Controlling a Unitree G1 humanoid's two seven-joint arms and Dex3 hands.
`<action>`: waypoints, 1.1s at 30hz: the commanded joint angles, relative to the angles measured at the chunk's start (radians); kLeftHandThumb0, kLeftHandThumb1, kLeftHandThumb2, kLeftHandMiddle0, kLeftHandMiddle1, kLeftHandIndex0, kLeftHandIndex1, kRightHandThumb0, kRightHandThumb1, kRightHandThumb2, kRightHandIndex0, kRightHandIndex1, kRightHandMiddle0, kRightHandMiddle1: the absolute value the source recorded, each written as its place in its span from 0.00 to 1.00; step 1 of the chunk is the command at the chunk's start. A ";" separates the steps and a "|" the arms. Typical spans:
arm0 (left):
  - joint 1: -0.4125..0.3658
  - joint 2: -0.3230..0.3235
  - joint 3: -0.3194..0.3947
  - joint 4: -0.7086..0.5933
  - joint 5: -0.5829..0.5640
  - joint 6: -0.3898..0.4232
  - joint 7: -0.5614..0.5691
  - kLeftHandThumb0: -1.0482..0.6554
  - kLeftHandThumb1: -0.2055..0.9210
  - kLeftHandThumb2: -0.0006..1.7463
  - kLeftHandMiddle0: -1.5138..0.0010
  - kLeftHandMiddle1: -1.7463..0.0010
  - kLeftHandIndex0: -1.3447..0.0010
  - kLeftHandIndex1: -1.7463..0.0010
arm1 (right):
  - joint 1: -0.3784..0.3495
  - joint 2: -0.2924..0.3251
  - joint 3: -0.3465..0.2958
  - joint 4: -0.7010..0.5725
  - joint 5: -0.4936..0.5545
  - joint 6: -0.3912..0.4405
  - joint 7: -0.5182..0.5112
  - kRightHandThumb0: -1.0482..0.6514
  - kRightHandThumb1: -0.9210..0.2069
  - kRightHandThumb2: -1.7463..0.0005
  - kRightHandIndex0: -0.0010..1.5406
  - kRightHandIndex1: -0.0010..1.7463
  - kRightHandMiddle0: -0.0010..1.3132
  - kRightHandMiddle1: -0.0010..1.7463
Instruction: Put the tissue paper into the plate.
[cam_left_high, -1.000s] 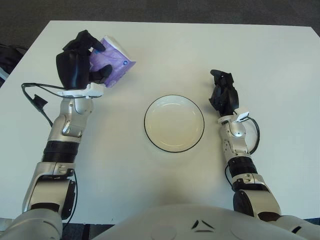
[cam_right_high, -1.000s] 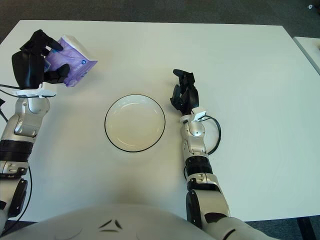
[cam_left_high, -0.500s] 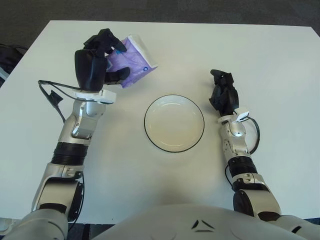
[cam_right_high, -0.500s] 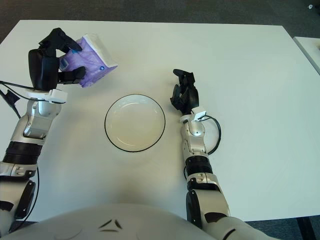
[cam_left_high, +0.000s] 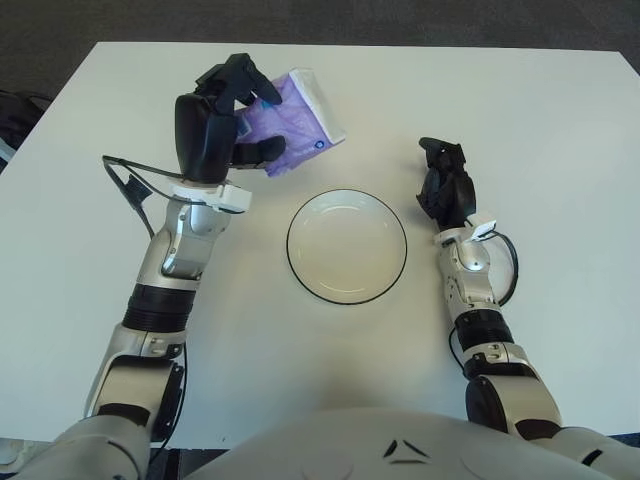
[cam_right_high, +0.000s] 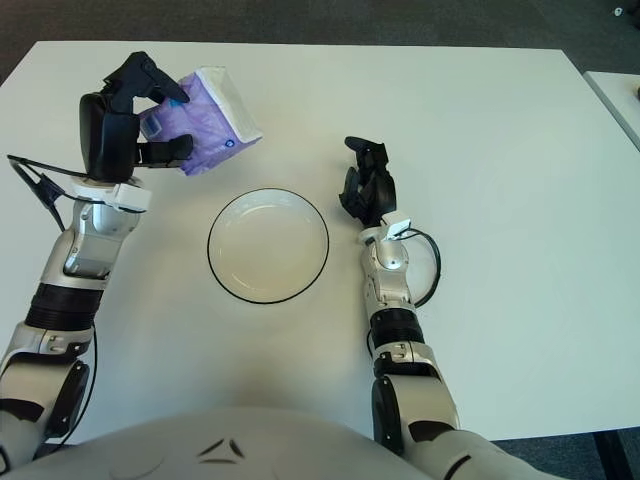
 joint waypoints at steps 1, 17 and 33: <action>-0.015 -0.009 0.000 -0.026 0.003 -0.017 -0.012 0.32 0.41 0.80 0.16 0.00 0.51 0.00 | 0.144 0.012 -0.006 0.173 -0.005 0.055 -0.008 0.28 0.00 0.56 0.25 0.09 0.02 0.63; -0.011 -0.032 -0.002 -0.030 0.008 -0.047 -0.016 0.33 0.43 0.78 0.17 0.00 0.52 0.00 | 0.134 0.002 -0.002 0.203 -0.022 0.047 -0.014 0.25 0.00 0.55 0.22 0.08 0.00 0.61; 0.071 -0.101 -0.073 -0.100 -0.028 -0.097 -0.081 0.33 0.43 0.78 0.18 0.00 0.52 0.00 | 0.124 -0.004 0.004 0.228 -0.048 0.035 -0.032 0.24 0.00 0.54 0.22 0.08 0.00 0.60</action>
